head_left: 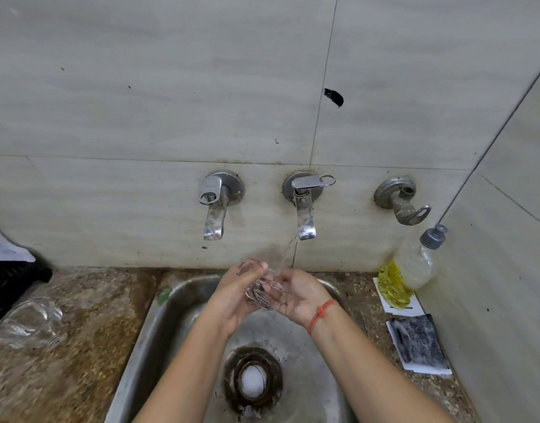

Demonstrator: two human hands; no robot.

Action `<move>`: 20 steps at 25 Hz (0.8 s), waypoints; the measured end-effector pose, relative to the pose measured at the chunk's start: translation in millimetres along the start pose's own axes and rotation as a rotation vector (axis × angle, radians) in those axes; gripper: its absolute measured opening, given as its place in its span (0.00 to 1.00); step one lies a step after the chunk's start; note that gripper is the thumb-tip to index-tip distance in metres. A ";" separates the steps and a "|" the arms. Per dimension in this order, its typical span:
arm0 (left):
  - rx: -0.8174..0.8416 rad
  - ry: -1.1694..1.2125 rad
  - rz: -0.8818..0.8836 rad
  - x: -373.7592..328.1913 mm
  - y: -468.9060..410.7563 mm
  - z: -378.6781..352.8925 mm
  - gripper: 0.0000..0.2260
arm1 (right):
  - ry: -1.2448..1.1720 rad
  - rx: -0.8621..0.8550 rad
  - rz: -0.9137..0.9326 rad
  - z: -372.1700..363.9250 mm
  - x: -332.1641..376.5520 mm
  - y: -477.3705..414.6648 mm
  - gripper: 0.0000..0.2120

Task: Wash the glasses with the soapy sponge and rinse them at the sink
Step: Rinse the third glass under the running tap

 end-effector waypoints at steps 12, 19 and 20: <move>-0.104 0.274 -0.050 0.7 13.0 36.2 0.23 | 0.024 -0.099 0.110 -23.0 19.5 -16.4 0.23; -0.012 0.380 -0.078 6.2 9.8 30.9 0.29 | -0.132 -0.303 0.290 -23.1 34.2 -34.4 0.22; 0.007 0.397 -0.080 7.3 8.0 29.2 0.30 | -0.148 -0.319 0.316 -23.1 35.0 -34.3 0.21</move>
Point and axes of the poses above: each hand's wrist, its own y-axis away from the middle knuckle, its own z-axis out of the back of the hand, x = y × z, the point moved 9 cm from there along -y, towards the middle knuckle, and after that the axes turned 9 degrees about x, right-handed, at the moved point
